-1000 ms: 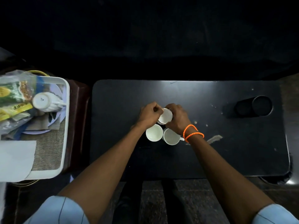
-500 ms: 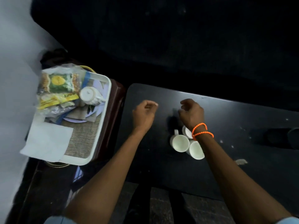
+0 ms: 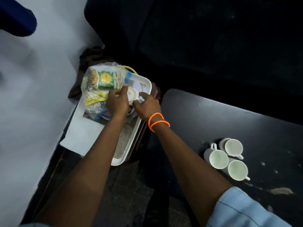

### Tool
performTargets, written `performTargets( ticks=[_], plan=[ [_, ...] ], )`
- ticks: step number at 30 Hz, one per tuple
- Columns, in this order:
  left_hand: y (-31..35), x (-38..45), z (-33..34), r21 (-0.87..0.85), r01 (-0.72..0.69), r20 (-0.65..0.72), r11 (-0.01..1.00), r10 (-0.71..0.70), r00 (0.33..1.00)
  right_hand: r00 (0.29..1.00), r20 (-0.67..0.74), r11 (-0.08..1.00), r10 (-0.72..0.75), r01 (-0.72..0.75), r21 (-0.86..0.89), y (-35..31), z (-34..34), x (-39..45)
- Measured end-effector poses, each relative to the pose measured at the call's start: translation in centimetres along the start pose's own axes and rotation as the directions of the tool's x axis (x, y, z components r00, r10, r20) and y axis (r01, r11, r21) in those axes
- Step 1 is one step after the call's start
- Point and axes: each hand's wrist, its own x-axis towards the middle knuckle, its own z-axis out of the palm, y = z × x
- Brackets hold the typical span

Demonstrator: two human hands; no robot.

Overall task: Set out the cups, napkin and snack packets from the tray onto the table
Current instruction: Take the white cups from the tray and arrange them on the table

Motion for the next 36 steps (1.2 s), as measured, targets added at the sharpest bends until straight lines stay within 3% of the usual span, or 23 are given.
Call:
performTargets(
  ticks=[4, 7, 10, 12, 16, 19, 20, 23, 26, 31, 36],
  plan=[
    [0.6, -0.1, -0.5, -0.126, 0.128, 0.050, 0.984, -0.123, 0.991, 1.000, 0.024, 0.987, 0.012, -0.016, 0.162, 0.8, -0.5, -0.6],
    [0.5, -1.3, -0.6, -0.325, 0.214, 0.150, 0.921, -0.173, 0.973, 0.996, -0.059, 0.953, -0.068, 0.083, 0.292, 1.2, -1.5, -2.4],
    [-0.4, -3.7, 0.4, -0.493, 0.268, 0.348, 0.828, -0.095, 0.933, 0.979, -0.184, 0.893, -0.088, 0.159, 0.421, 2.3, -3.8, -4.4],
    [-1.8, -5.5, 1.6, -0.532, 0.326, 0.477, 0.781, -0.042, 0.878, 0.982, -0.181, 0.858, -0.057, 0.141, 0.493, 4.4, -5.9, -5.6],
    [-5.0, -9.0, 5.3, -0.381, 0.356, 0.635, 0.854, -0.038, 0.771, 0.997, -0.075, 0.893, 0.036, 0.001, 0.449, 10.1, -11.4, -7.4],
    [-6.7, -12.5, 8.5, -0.214, 0.257, 0.752, 0.942, -0.009, 0.659, 0.999, -0.035, 0.948, 0.038, -0.025, 0.318, 13.8, -16.0, -8.3],
    [-7.3, -13.7, 9.5, -0.165, 0.204, 0.756, 0.965, -0.009, 0.655, 0.999, -0.026, 0.966, 0.035, -0.027, 0.257, 14.7, -17.3, -8.5],
    [-9.0, -16.3, 12.2, -0.078, 0.086, 0.665, 0.993, -0.013, 0.746, 1.000, 0.003, 1.000, -0.013, 0.013, -0.021, 16.7, -20.0, -8.3],
    [-10.6, -17.4, 13.7, -0.006, -0.050, 0.582, 0.999, 0.044, 0.812, 0.996, 0.049, 0.951, -0.073, 0.084, -0.297, 17.5, -20.9, -7.7],
    [-12.5, -19.2, 14.3, 0.170, -0.275, 0.433, 0.946, 0.179, 0.884, 0.994, 0.070, 0.917, -0.087, 0.108, -0.385, 18.5, -20.8, -7.5],
    [-13.6, -20.5, 14.9, 0.190, -0.407, 0.388, 0.893, 0.313, 0.867, 0.996, 0.015, 0.911, -0.088, 0.087, -0.404, 19.5, -20.4, -8.4]
  ],
)
